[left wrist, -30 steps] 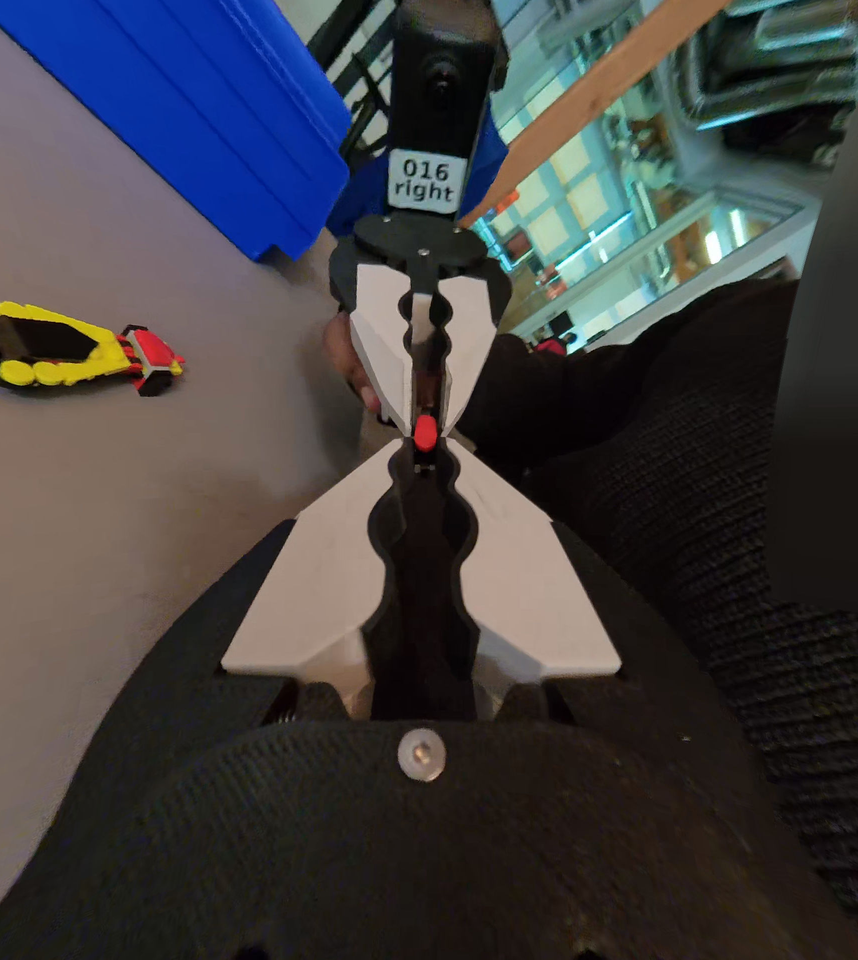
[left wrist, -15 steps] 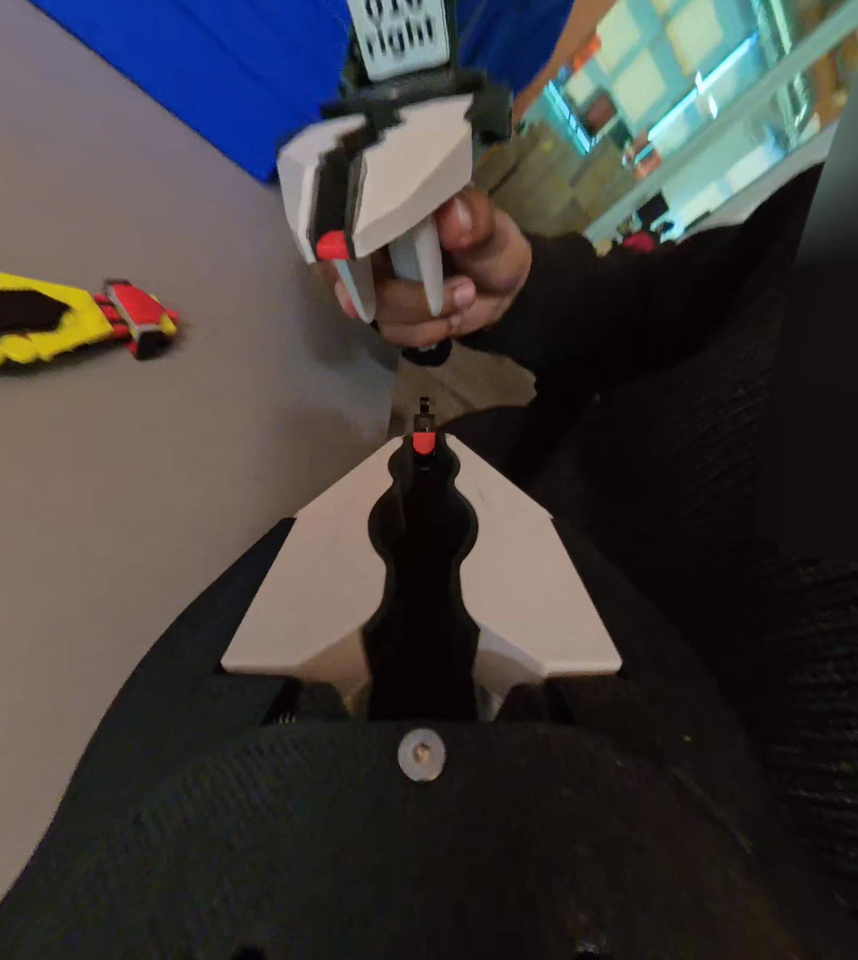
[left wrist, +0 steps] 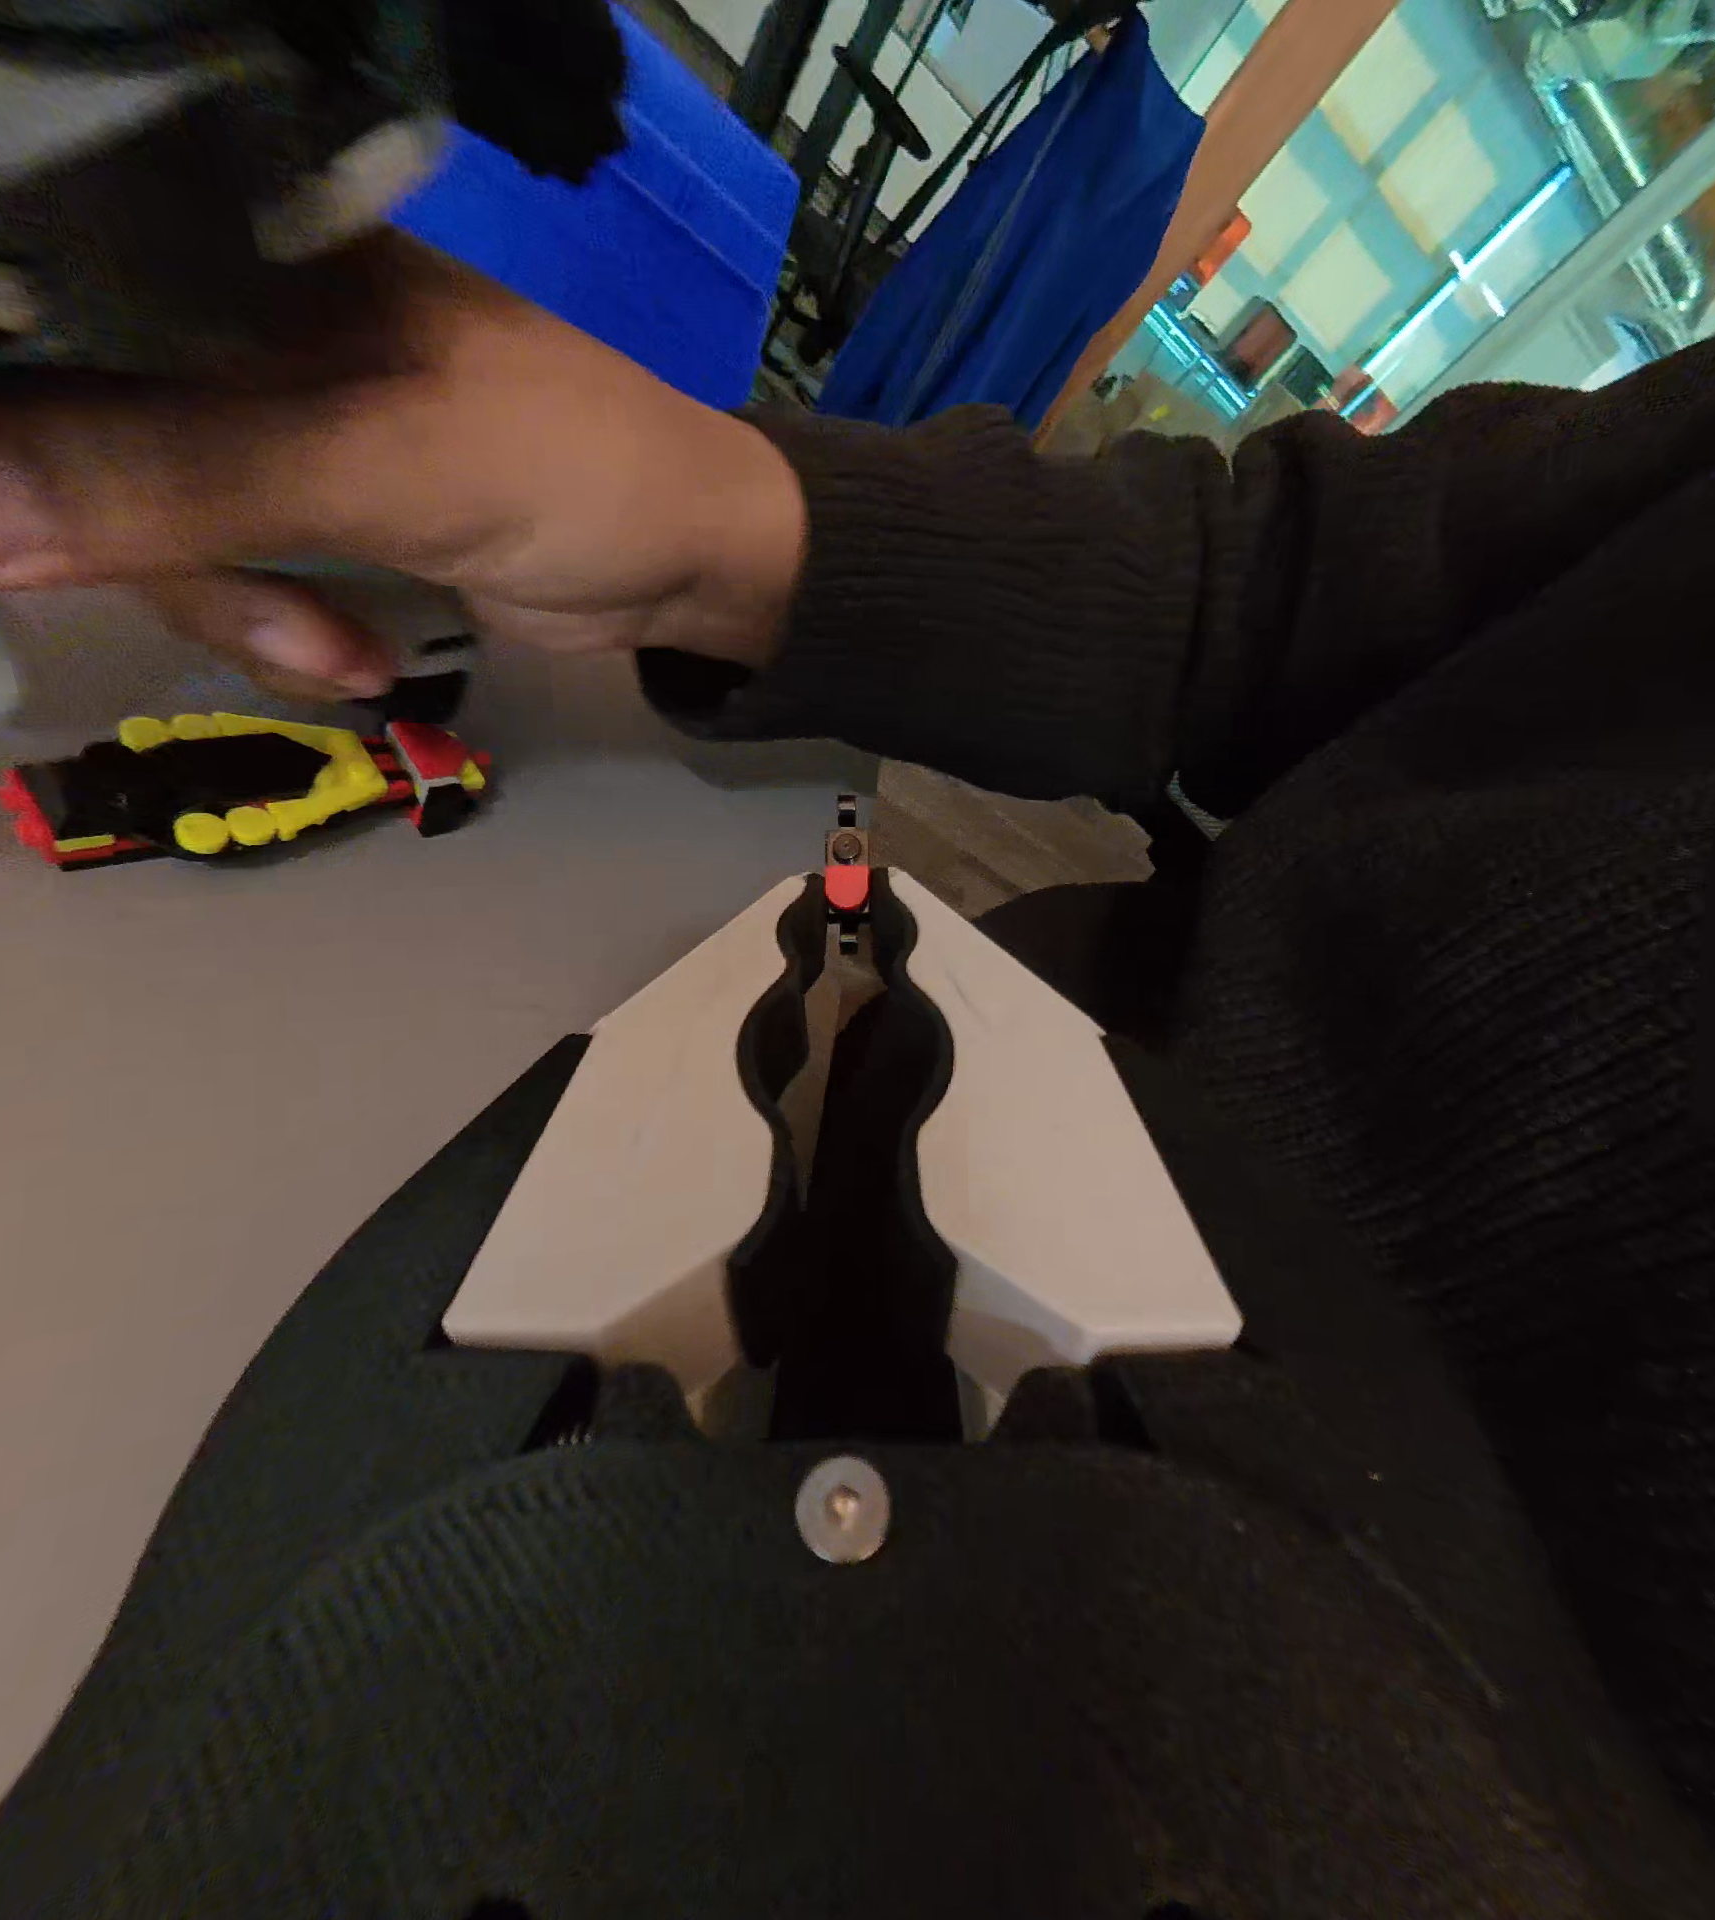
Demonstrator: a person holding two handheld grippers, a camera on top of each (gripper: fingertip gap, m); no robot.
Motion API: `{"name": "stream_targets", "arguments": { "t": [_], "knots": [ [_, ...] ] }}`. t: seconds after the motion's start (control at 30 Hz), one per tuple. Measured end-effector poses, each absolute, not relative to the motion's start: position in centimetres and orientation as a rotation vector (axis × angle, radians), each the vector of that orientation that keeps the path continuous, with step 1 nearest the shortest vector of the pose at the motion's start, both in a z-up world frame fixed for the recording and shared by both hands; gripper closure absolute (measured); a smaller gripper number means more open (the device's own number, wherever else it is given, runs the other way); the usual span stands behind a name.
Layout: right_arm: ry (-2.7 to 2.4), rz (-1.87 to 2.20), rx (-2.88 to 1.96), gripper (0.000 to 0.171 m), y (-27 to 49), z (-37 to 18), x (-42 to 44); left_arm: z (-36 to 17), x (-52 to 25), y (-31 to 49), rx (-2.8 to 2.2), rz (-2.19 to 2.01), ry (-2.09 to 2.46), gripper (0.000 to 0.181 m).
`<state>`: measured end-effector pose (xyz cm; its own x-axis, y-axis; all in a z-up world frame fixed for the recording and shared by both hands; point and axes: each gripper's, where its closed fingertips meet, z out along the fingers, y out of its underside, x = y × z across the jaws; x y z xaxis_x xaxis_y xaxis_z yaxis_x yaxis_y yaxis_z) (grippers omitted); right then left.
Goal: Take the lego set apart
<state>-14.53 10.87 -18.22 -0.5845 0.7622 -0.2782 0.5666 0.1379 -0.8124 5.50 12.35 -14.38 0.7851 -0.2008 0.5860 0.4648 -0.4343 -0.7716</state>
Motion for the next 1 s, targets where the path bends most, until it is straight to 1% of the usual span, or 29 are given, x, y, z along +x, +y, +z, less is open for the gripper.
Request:
{"name": "stream_targets", "arguments": {
  "t": [0.03,0.07,0.1,0.13,0.3,0.43,0.57,0.7,0.83,0.9,1.0],
  "knots": [
    [-2.218,1.432,-1.338,0.162,10.5,-18.5,-15.6,-14.4,5.3,12.3,-1.878,-0.743,-0.205,0.175],
    [-2.221,1.459,-1.368,0.151,10.1,-18.5,-16.4,-14.4,5.1,12.2,-1.879,-0.732,-0.208,0.175],
    [-2.218,1.485,-1.404,0.137,9.9,-18.3,-16.8,-14.4,4.8,12.1,-1.88,-0.721,-0.214,0.175],
    [-2.212,1.52,-1.423,0.13,9.9,-17.9,-17.0,-14.4,4.6,12.1,-1.877,-0.71,-0.222,0.175],
    [-2.07,1.599,-1.445,0.136,13.1,-14.4,-15.1,-14.3,3.1,11.9,-1.85,-0.704,-0.282,0.175],
    [-2.054,1.767,-1.333,0.136,13.5,-11.7,-9.4,-14.1,1.4,11.8,-1.8,-0.722,-0.381,0.175],
    [-2.066,1.85,-1.31,0.136,13.1,-12.5,-3.9,-13.7,0.7,11.8,-1.754,-0.76,-0.408,0.176],
    [-2.091,2.059,-1.417,0.132,12.3,-13.0,-0.6,-13.5,1.0,11.9,-1.738,-0.806,-0.397,0.175],
    [-2.149,2.168,-1.407,0.144,11.4,-13.2,0.0,-13.9,1.8,12.0,-1.775,-0.811,-0.354,0.176],
    [-2.186,2.177,-1.386,0.163,11.0,-13.4,0.2,-14.3,1.9,12.1,-1.797,-0.79,-0.348,0.176],
    [-2.186,2.182,-1.394,0.165,11.0,-13.4,0.4,-14.2,1.9,12.1,-1.797,-0.782,-0.342,0.176]
  ]
}}
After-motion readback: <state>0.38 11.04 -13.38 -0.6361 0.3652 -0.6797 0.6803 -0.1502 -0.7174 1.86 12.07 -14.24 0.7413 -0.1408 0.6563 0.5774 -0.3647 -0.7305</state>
